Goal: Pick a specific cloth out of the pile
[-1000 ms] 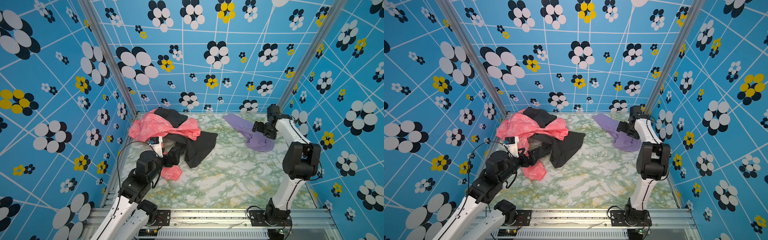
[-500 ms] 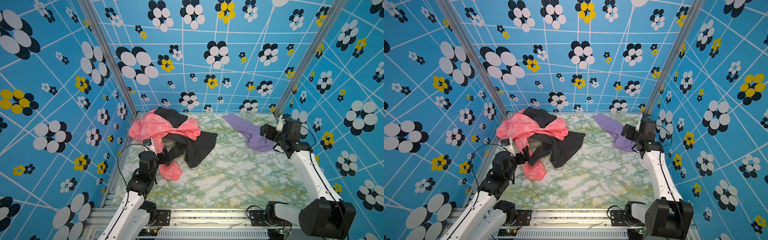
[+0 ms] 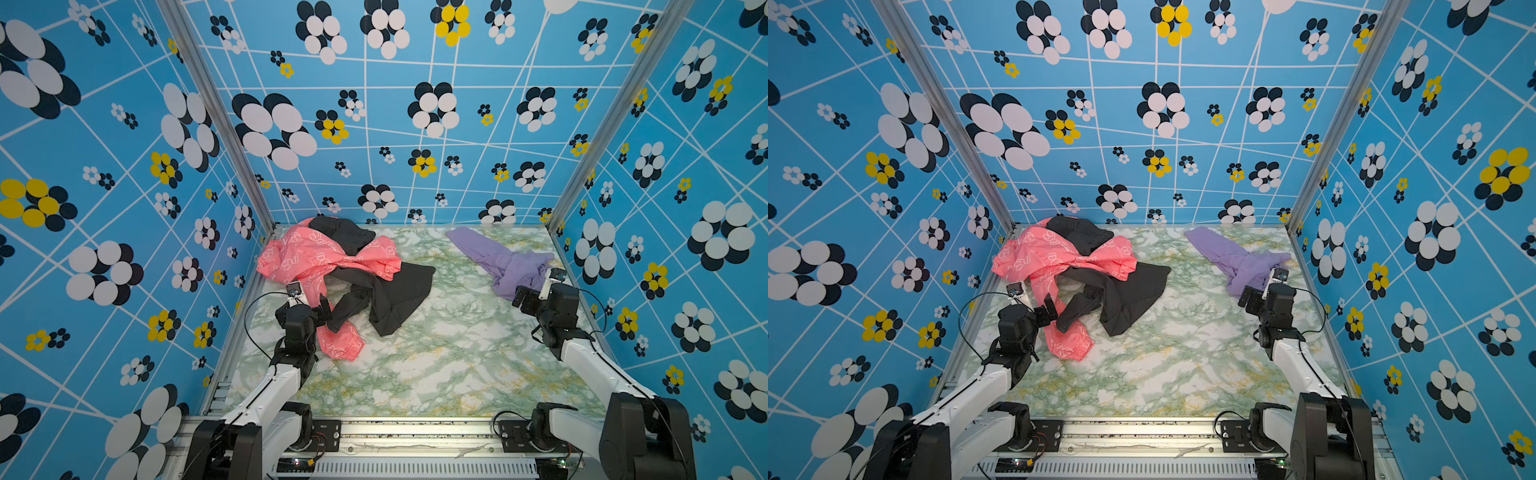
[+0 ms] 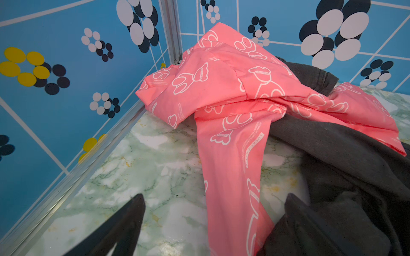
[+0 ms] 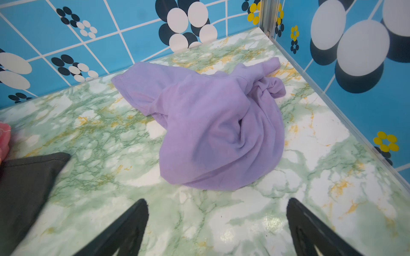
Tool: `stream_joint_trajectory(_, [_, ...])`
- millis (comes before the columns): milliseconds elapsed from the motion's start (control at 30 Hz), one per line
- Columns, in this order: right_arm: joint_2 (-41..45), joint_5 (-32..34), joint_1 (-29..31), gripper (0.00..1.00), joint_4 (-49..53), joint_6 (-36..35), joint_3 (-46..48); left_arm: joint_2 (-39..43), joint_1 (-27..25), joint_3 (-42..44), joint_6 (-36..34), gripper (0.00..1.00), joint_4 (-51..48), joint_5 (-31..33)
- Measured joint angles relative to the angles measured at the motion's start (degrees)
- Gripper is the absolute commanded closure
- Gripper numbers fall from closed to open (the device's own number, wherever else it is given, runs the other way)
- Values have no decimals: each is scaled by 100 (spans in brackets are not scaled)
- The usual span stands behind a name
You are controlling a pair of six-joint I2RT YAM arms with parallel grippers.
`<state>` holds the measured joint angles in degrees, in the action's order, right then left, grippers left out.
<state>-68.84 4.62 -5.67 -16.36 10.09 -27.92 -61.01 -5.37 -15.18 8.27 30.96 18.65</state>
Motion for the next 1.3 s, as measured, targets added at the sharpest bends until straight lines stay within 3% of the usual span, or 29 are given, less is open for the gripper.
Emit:
stream_joint_trajectory(200, [-809, -212, 0, 1, -1139, -214, 173, -1182, 17, 98, -264, 1, 1366, -197])
stream_joint_trajectory(567, [-1781, -1027, 111, 1, -3123, -636, 697, -2697, 140, 87, -748, 1, 3025, -1008])
stream_joint_trajectory(900, [-1974, -813, 332, 1, -3405, -802, 730, -2802, 205, -551, -758, 1, 2597, -1091])
stream_joint_trajectory(1300, [-1974, -522, 444, 1, -3405, -826, 726, -2802, 214, -555, -748, 1, 2382, -1073])
